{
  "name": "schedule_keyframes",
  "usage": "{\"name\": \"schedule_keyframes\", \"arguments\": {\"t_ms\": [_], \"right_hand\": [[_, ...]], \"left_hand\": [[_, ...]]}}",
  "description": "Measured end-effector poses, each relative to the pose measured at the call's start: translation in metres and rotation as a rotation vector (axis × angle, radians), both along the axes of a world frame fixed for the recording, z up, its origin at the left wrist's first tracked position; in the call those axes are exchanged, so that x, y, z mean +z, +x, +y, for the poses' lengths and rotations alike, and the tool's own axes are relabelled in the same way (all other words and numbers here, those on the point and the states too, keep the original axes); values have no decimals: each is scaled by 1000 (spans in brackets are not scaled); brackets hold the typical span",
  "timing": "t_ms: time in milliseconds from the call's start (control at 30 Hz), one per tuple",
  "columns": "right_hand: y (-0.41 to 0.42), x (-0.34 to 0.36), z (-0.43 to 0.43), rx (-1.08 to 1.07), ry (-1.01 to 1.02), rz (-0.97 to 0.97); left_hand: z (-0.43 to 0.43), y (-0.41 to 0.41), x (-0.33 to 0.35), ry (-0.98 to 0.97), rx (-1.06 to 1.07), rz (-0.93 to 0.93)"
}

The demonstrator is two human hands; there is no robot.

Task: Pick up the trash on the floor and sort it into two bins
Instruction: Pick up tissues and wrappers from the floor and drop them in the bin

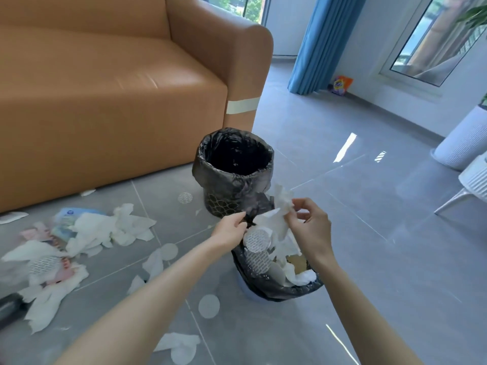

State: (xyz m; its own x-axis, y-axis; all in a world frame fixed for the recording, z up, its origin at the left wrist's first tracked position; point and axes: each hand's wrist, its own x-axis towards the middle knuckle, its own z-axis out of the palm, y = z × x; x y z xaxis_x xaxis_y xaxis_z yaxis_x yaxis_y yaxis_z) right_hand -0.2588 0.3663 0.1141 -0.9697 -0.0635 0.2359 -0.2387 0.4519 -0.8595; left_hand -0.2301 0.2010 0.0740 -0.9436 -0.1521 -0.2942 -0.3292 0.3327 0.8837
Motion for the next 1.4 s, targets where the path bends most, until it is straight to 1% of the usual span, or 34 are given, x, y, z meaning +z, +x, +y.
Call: {"name": "schedule_keyframes", "arguments": {"t_ms": [167, 233, 300, 400, 433, 500, 567, 633, 733, 800, 867, 1033, 1167, 1267, 1333, 1400], "right_hand": [[-5, -53, -7, 190, 419, -26], [-9, -67, -6, 217, 566, -55], [-5, -96, -33, 290, 710, -78], [-5, -112, -35, 366, 973, -80], [-8, -112, -33, 403, 1037, -93], [-17, -114, -31, 478, 1080, -145], [-22, -113, -33, 528, 1123, -253], [-25, -116, -33, 575, 1151, -366], [-25, -120, -31, 598, 1153, -484], [-26, -118, -30, 604, 1152, -515], [-29, -111, -31, 585, 1094, -508], [-34, -79, -36, 535, 927, -372], [-28, -38, -39, 490, 863, -259], [-17, -7, -47, 445, 811, -139], [-5, 6, -54, 451, 772, -81], [12, 8, -65, 501, 763, -55]], "left_hand": [[-38, 10, 3, -84, 51, -10], [-49, 18, 5, -98, 54, -33], [-79, 41, -6, -117, 111, -79], [-90, 49, -14, -120, 132, -89], [-92, 50, -13, -113, 133, -91], [-94, 52, -13, -105, 145, -110], [-97, 55, -18, -109, 146, -124], [-98, 58, -21, -119, 143, -128], [-98, 61, -22, -139, 107, -130], [-99, 63, -21, -140, 95, -126], [-100, 65, -18, -137, 104, -128], [-105, 66, -10, -129, 131, -141], [-109, 70, 1, -153, 111, -116], [-116, 80, 5, -175, 90, -98], [-123, 91, 3, -185, 96, -101], [-132, 108, -4, -186, 135, -116]]}}
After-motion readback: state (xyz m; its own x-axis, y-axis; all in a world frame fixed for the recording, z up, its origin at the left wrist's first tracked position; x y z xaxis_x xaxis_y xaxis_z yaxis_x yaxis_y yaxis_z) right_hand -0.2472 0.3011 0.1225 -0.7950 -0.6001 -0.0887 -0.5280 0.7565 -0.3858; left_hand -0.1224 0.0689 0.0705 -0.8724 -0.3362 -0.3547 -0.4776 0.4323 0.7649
